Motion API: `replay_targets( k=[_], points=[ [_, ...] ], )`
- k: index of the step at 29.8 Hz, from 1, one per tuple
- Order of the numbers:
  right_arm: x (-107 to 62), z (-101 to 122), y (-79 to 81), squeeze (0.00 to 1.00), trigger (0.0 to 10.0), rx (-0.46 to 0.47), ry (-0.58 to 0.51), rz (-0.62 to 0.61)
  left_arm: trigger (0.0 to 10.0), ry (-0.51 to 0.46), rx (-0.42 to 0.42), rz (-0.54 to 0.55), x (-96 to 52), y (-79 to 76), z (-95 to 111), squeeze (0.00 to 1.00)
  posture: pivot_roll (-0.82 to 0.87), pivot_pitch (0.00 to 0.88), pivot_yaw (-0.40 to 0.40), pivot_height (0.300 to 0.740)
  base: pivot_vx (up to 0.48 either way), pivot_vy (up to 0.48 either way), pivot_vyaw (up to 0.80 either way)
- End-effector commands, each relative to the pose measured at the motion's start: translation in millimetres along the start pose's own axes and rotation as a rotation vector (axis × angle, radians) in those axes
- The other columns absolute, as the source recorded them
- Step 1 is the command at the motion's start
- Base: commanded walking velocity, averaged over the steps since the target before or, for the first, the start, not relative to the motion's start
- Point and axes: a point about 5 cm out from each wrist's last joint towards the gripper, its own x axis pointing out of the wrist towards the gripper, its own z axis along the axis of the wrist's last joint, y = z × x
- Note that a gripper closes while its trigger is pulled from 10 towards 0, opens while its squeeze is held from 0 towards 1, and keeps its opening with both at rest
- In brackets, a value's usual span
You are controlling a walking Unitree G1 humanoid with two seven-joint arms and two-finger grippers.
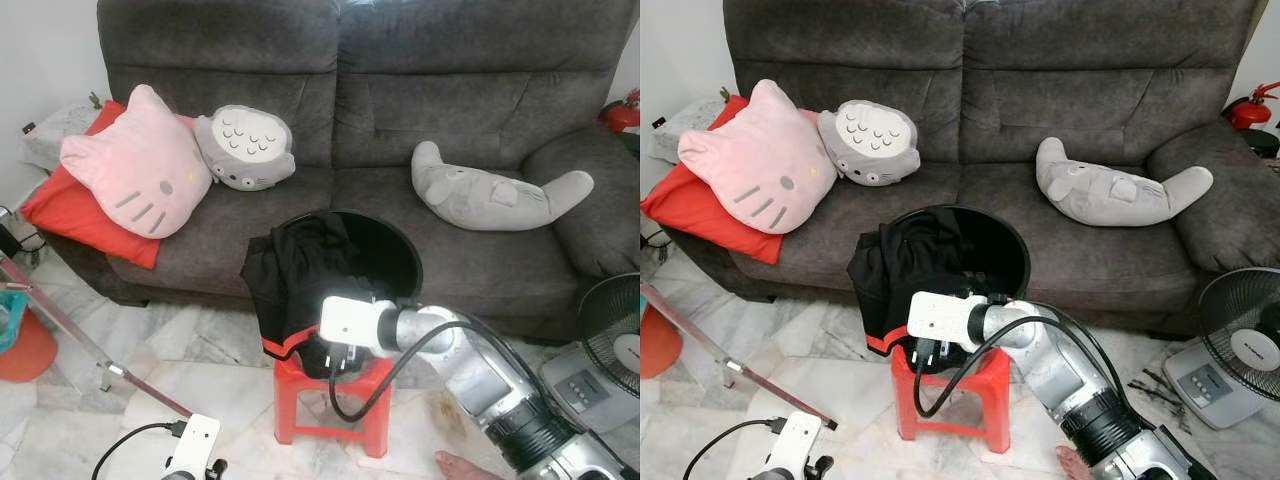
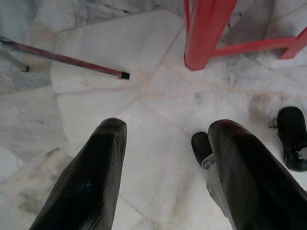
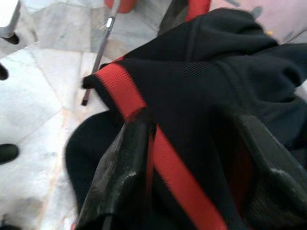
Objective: Hang hanger
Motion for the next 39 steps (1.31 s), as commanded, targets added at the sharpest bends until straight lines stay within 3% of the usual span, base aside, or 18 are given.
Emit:
replay_targets(
  k=[1, 11, 13, 18, 24, 25, 39],
  points=[
    [-0.5, 3, -8.7, 0.0, 10.0, -0.017, -0.008, -0.038, 10.0, 0.005, -0.003, 0.007, -1.3, 3.9, -3, 0.0, -0.06, 0.0, 0.046, 0.74, 0.0, 0.0, 0.0],
    [-2.7, 13, -24.1, 0.0, 10.0, -0.007, -0.063, -0.142, 10.0, 0.019, 0.0, 0.008, -1.9, 5.6, -6, 0.0, -0.06, 0.0, 0.048, 0.74, 0.0, 0.0, 0.0],
    [-1.6, 18, -20.8, 0.0, 10.0, 0.013, -0.093, -0.116, 10.0, 0.021, 0.001, 0.008, -1.7, 5.5, -6, 0.0, -0.06, 0.0, 0.048, 0.74, 0.0, 0.0, 0.0],
    [-4.1, 31, 2.7, 0.0, 10.0, 0.018, -0.177, 0.084, 10.0, 0.024, 0.001, 0.009, -1.5, 5.8, -5, 0.0, -0.06, 0.0, 0.048, 0.74, 0.0, 0.0, 0.0],
    [-7.1, 30, 9.6, 0.0, 10.0, 0.013, -0.17, 0.164, 10.0, 0.04, 0.0, 0.012, -2.2, 6.2, -9, 0.0, -0.06, 0.0, 0.047, 0.74, 0.0, 0.0, 0.0],
    [-7.4, 28, 10.2, 1.0, 10.0, 0.008, -0.161, 0.177, 10.0, 0.044, -0.001, 0.012, -2.3, 6.0, -9, 0.0, -0.06, 0.0, 0.046, 0.74, 0.0, 0.0, 0.0],
    [-2.8, 24, 13.6, 1.0, 10.0, 0.0, -0.14, 0.254, 10.0, 0.049, -0.007, 0.01, -2.4, 4.8, -10, 0.0, -0.05, 0.0, 0.042, 0.74, 0.0, 0.0, 0.0]
  ],
)
